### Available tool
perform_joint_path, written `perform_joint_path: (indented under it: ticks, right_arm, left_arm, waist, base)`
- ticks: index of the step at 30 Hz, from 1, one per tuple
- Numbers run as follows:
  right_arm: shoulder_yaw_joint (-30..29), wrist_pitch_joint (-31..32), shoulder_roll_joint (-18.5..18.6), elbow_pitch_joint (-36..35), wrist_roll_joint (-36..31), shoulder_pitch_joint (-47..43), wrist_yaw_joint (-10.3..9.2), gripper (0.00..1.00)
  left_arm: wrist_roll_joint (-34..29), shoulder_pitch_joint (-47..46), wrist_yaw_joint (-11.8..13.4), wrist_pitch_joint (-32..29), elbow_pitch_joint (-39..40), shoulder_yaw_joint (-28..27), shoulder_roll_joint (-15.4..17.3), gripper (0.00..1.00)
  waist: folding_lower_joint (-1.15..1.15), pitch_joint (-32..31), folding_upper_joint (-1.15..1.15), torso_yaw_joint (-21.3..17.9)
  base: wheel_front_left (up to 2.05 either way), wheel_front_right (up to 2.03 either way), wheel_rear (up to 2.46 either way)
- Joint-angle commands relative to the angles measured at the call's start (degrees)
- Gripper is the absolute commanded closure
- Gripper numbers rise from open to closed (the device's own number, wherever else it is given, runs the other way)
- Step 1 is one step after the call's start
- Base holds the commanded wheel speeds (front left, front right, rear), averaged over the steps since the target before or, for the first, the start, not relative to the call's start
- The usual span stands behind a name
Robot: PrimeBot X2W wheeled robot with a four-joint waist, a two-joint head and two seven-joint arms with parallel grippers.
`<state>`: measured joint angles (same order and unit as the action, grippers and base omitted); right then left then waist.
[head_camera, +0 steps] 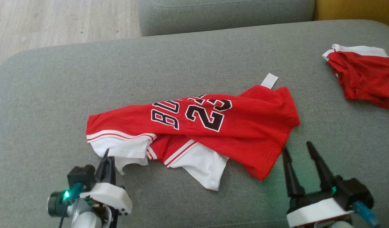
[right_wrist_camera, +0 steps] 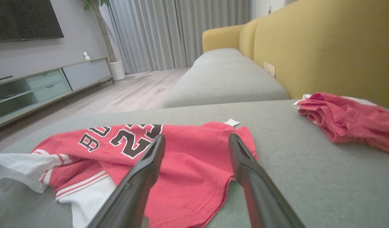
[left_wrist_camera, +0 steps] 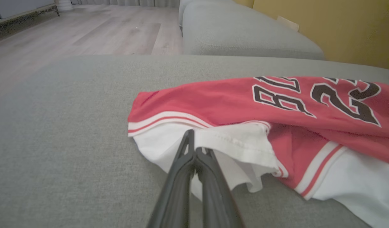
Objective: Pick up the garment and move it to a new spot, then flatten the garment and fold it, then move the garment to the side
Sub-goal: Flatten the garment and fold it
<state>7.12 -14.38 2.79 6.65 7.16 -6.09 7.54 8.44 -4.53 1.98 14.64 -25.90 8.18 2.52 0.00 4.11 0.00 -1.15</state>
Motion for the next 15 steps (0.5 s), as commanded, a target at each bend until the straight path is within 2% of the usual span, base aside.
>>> perform_joint_path:
  ticks: [1,6,10,12,13,15]
  right_arm:
    - [1.8,-0.6,0.7,-0.8,0.6,2.5,-0.05,0.0]
    - [4.2,-0.6,0.7,4.5,1.9,2.8,-0.05,0.0]
    - [5.2,-0.6,0.6,6.2,2.7,3.7,-0.05,0.0]
    - [5.4,-0.6,0.6,6.5,2.8,4.1,-0.05,0.0]
    - [5.5,-0.6,0.6,6.6,2.9,4.3,-0.05,0.0]
    - [5.6,-0.6,0.7,6.7,3.0,4.7,-0.05,0.0]
  left_arm:
    - [-0.7,-1.0,-0.1,0.4,2.5,-2.4,0.4,1.0]
    - [-2.9,-0.3,-1.2,0.4,5.3,-3.1,0.8,1.0]
    - [-5.0,0.2,-2.6,0.4,2.3,-1.5,1.3,1.0]
    - [-6.0,0.1,-2.3,0.4,0.6,-0.9,1.3,0.28]
    - [-6.3,0.1,-1.9,0.4,-0.3,-0.9,1.3,0.0]
    - [-6.0,0.3,-1.6,0.4,-2.3,-0.8,1.1,0.0]
  waist:
    - [0.0,0.1,0.0,0.1]
    - [0.0,0.4,0.0,0.8]
    - [0.0,0.7,0.0,1.0]
    - [0.0,0.8,0.0,0.9]
    - [0.0,0.9,0.0,0.8]
    - [0.0,1.0,0.0,0.6]
  base:
    - [0.0,0.0,0.0]
    - [0.0,0.0,0.0]
    - [0.0,0.0,0.0]
    - [0.0,0.0,0.0]
    - [0.0,0.0,0.0]
    - [0.0,0.0,0.0]
